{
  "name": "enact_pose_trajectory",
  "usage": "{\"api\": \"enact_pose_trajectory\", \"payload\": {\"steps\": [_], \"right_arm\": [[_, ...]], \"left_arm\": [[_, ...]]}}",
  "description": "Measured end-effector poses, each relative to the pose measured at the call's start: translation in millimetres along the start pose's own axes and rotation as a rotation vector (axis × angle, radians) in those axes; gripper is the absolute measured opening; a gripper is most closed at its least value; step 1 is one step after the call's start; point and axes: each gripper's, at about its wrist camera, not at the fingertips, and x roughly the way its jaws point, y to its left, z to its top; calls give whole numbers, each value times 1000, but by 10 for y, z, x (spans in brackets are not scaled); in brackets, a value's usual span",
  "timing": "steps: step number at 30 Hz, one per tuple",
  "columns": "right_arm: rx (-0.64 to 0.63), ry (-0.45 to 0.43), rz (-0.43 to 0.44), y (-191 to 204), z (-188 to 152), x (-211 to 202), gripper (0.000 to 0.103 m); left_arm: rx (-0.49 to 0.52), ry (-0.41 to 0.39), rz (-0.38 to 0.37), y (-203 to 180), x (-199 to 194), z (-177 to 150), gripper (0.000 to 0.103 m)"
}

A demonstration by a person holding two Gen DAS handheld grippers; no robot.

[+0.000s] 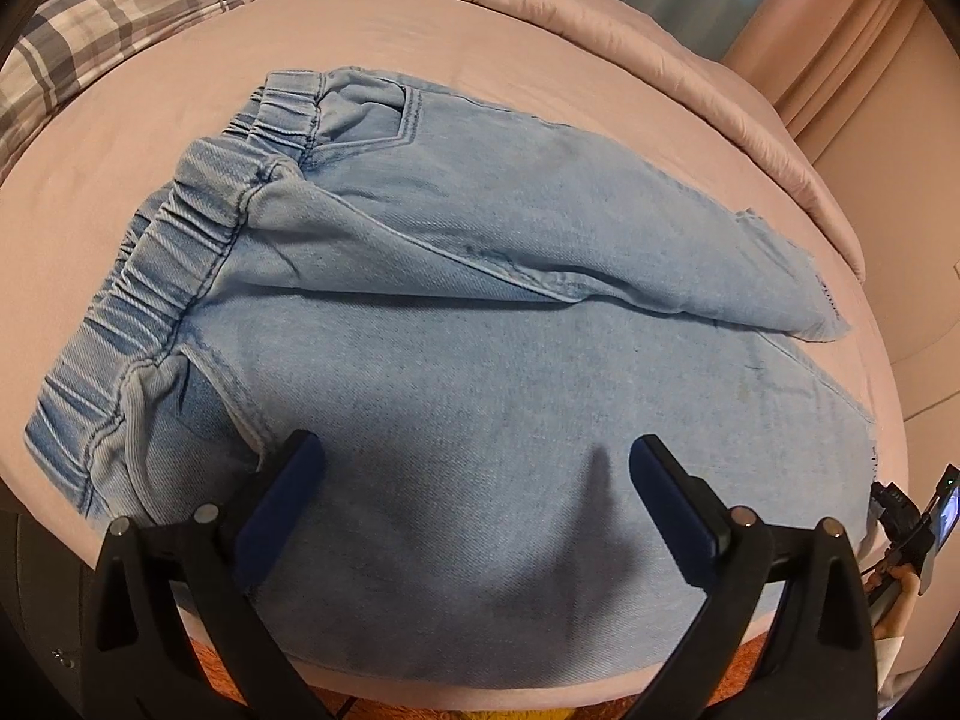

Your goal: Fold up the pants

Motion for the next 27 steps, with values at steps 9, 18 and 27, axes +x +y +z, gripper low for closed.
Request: {"api": "enact_pose_trajectory", "payload": {"steps": [9,18,27], "right_arm": [[58,-66,67,-114,209,-384,74],[-58,-142,483,663,491,-1150,94],[-265,86,732,2299,592,-1228,94]], "left_arm": [[20,-123,-136,-117,-552,119,98],[-32,-193,-80,-16,-689,219,102],[-130,-169,-121,243,-665,228,98]]}}
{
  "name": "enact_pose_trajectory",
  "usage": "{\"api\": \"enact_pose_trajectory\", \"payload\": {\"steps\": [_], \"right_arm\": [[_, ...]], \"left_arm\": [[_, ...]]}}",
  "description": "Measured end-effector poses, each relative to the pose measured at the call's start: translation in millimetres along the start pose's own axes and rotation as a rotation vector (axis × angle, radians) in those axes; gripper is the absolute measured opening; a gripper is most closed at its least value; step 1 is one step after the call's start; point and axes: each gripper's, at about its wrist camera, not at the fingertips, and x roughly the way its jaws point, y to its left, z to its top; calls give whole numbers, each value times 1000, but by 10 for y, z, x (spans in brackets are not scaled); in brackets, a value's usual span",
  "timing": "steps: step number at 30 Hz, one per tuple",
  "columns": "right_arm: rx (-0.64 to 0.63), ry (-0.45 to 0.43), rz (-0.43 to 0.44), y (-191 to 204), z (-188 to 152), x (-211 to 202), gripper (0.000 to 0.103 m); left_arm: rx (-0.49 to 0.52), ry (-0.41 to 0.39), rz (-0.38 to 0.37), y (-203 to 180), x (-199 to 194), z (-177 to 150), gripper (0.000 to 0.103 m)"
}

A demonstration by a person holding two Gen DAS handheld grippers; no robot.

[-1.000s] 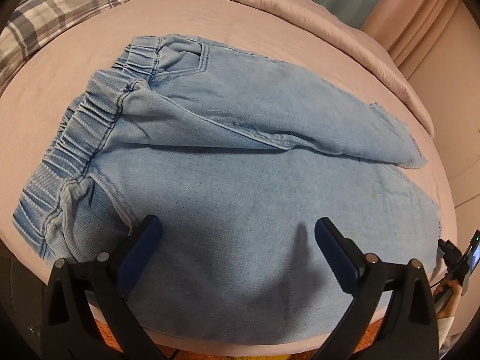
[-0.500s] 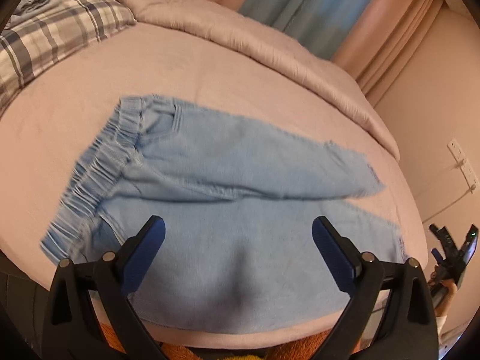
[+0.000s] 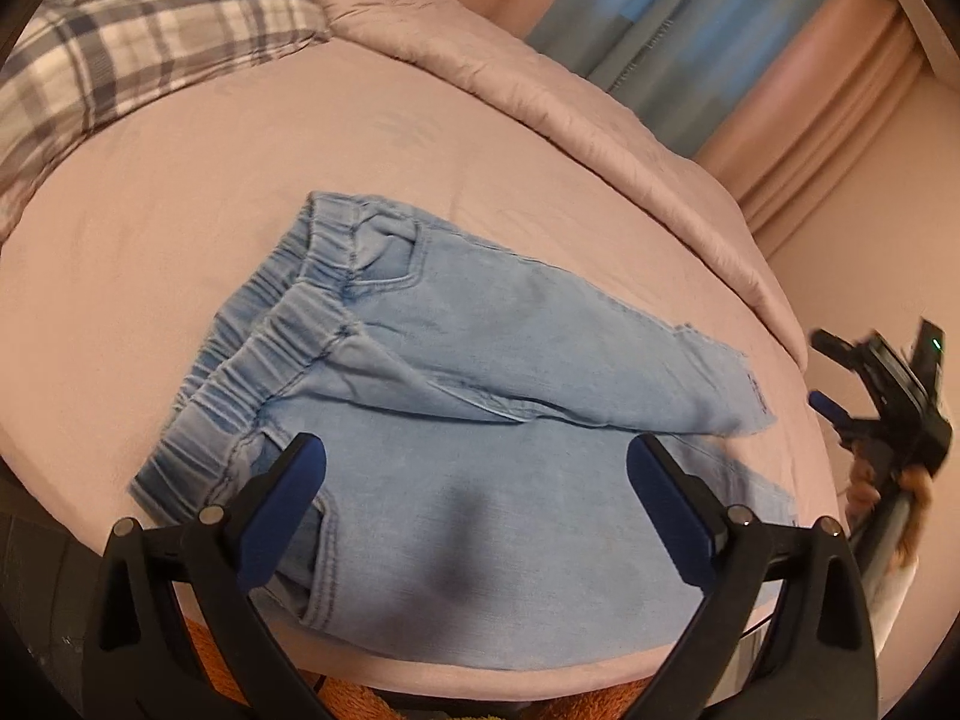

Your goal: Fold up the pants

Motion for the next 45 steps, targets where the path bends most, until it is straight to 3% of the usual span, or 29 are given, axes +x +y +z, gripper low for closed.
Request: {"api": "enact_pose_trajectory", "payload": {"steps": [4,8,12,15,18,23,27,28,30,33,35,41,45], "right_arm": [[-48,89,-22,405,147,454,94],[-15,184,-52,466,213,940,94],[5,258,-181,347,262,1360,93],[19,286,-324,277,313,1703,92],[41,302,-384,198,367,1963,91],[112,344,-430,35,350,2212,79],[63,304,-474,85,287,2214,59],[68,298,-468,93,268,2198,56],[61,285,-456,129,237,2164,30],[62,273,-388,197,165,2022,12],[47,259,-352,240,144,1872,10],[35,60,-115,401,-116,871,9],[41,-51,45,174,-445,138,9]], "left_arm": [[-21,27,-2,63,55,-9,87],[-20,52,23,128,129,-27,81],[-38,82,28,184,185,-51,81],[-52,102,36,210,208,-64,81],[-64,109,27,220,189,-74,81],[-66,123,20,205,160,-101,82],[-66,131,19,190,155,-133,82],[-66,129,21,181,159,-130,82],[-69,130,16,184,140,-145,82],[-76,133,4,198,111,-151,82],[-85,138,-1,203,101,-153,82],[-94,126,-14,149,44,-161,82],[-91,112,-18,71,24,-149,82]]}}
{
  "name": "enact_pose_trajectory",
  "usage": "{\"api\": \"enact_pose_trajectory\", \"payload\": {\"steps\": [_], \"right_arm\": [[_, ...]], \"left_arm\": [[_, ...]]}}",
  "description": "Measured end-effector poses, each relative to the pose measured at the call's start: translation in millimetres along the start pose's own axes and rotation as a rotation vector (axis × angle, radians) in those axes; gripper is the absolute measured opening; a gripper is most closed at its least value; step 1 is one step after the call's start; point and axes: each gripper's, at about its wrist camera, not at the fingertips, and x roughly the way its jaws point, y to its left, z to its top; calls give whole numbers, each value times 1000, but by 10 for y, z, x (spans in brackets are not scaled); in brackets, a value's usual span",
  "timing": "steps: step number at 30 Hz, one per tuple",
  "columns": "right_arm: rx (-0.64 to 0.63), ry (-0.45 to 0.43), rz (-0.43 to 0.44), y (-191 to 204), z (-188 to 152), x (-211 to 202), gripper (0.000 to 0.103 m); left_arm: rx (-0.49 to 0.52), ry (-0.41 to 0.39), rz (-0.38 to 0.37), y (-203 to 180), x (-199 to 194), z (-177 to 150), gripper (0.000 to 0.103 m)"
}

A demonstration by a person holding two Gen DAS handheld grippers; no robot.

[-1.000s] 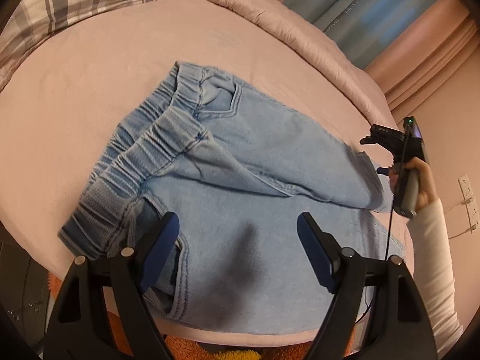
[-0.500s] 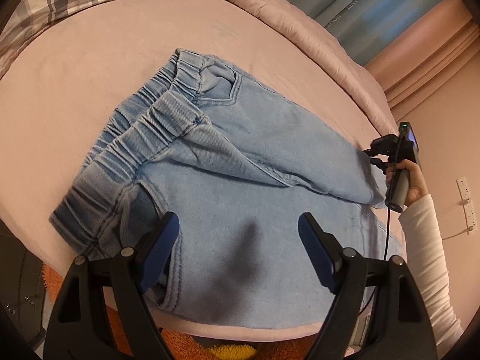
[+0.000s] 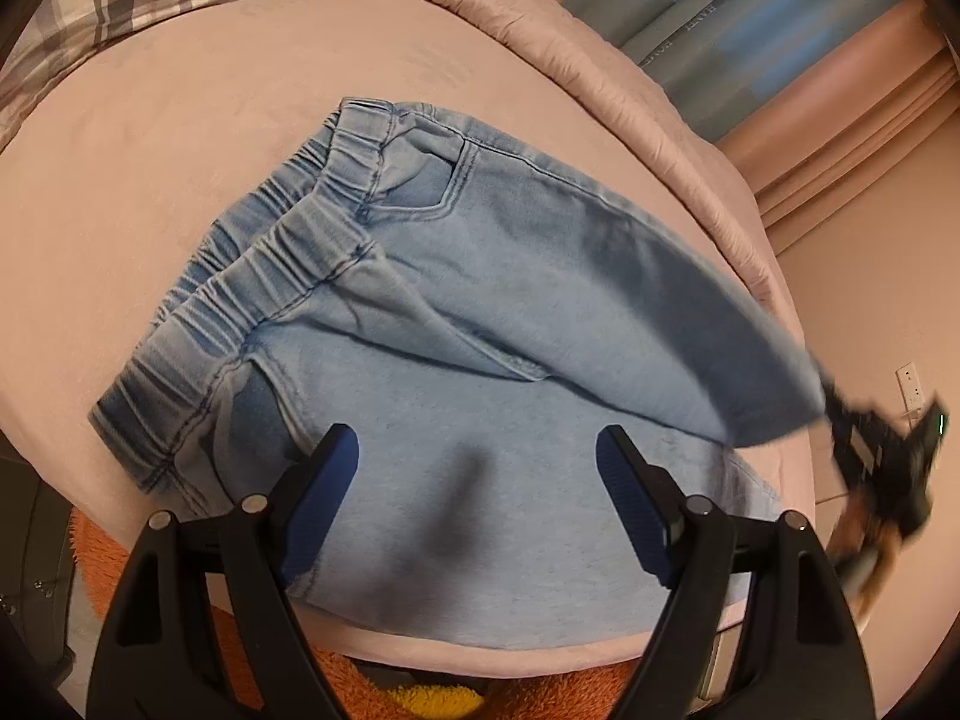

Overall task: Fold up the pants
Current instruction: 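Grasp the pant leg with the right gripper and fold it over the other leg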

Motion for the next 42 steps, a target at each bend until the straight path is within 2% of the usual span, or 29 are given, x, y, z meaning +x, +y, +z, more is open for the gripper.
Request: {"api": "enact_pose_trajectory", "payload": {"steps": [2,4,6,8,12,13,15,17,21,24,26,27,28,30,34,37,40,42], "right_arm": [[15,-27,42,-42,-337,-272,9],[31,-23,52,-232,-443,-361,9],[38,13,43,-396,-608,-346,9],[71,70,29,-509,-733,-124,9],[149,176,12,-766,-886,172,9],[166,188,17,-783,-872,133,8],[194,181,38,-839,-897,181,6],[189,180,48,-877,-955,34,6],[183,172,50,-919,-989,-81,4],[182,163,52,-971,-1042,-96,4],[183,164,55,-988,-1057,-100,4],[187,165,58,-999,-1057,-102,4],[190,166,59,-1010,-1067,-101,4],[192,166,63,-1033,-1068,-108,4],[181,164,64,-1036,-1071,-115,3],[196,181,63,-1040,-1035,-133,4],[250,214,72,-1097,-945,-203,4],[242,178,71,-1106,-888,-317,4]], "left_arm": [[1,-4,4,-36,-8,-12,82],[9,-10,8,-88,-3,-8,82],[19,-16,19,-143,13,12,81],[28,-19,35,-201,56,42,81],[44,-19,41,-322,157,138,81],[49,-24,41,-343,183,183,81],[57,-37,38,-415,241,285,81],[62,-44,27,-510,339,404,81],[45,-21,20,-671,685,699,80],[11,0,55,-701,958,874,66],[-12,7,57,-692,1079,957,46],[-15,13,59,-693,1109,969,31],[-18,22,61,-697,1126,975,21],[4,4,74,-730,1058,936,17],[60,-104,116,-857,691,683,12],[122,-193,92,-966,317,345,11],[123,-219,50,-975,90,43,11],[103,-205,49,-889,63,-132,12]]}}
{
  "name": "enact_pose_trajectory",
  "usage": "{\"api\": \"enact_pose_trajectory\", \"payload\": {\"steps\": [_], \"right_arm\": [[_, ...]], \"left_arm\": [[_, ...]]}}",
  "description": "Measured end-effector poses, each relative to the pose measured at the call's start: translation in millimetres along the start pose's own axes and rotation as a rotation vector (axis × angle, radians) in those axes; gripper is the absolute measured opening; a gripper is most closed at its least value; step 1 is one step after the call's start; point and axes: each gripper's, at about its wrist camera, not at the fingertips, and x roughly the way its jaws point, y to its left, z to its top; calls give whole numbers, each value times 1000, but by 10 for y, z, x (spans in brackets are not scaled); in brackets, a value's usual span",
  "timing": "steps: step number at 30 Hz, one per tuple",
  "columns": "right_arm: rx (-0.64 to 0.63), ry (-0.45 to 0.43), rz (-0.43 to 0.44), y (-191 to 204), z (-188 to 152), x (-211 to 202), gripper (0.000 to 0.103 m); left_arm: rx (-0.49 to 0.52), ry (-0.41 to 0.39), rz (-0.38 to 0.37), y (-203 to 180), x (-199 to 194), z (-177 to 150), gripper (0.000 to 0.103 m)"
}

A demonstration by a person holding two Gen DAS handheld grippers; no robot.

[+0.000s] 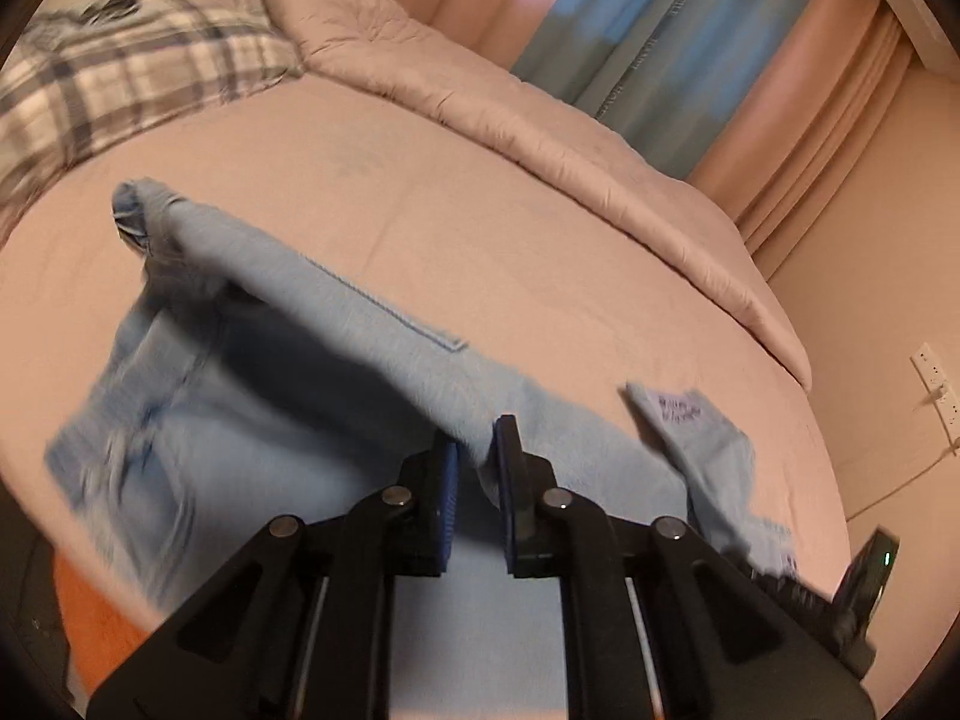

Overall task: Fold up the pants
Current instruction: 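Grasp the pant leg with the right gripper and fold it over the other leg, then hold the folded leg with the right gripper while the left gripper grasps the waistband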

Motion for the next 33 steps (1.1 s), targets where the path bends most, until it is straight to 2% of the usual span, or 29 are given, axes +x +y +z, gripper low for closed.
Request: {"api": "enact_pose_trajectory", "payload": {"steps": [5,8,11,13,15,21,24,29,30,31,33], "right_arm": [[-64,-39,-66,54,-41,-97,4],[-82,-24,-120,38,-81,8,4],[-81,-14,-133,0,-86,84,4],[-82,-10,-128,-10,-75,95,4],[-80,-7,-126,-18,-66,102,4],[-95,-11,-138,2,-81,95,4],[-96,-11,-138,-1,-79,94,4],[-106,-14,-149,11,-87,99,4],[-109,-14,-152,15,-90,99,4],[-111,-15,-155,20,-93,97,4],[-113,-15,-159,23,-96,94,4]], "left_arm": [[-45,111,47,240,253,-238,17],[-99,147,31,388,256,-257,27],[-95,113,9,406,144,-201,29],[-89,68,34,421,66,-138,47],[-101,42,59,475,28,-51,60],[-168,41,57,653,47,204,68],[-155,17,48,661,23,320,70],[-98,41,60,612,163,416,68],[-95,43,64,610,207,411,63],[-92,53,71,634,249,407,44],[-83,91,64,656,344,372,23]]}}
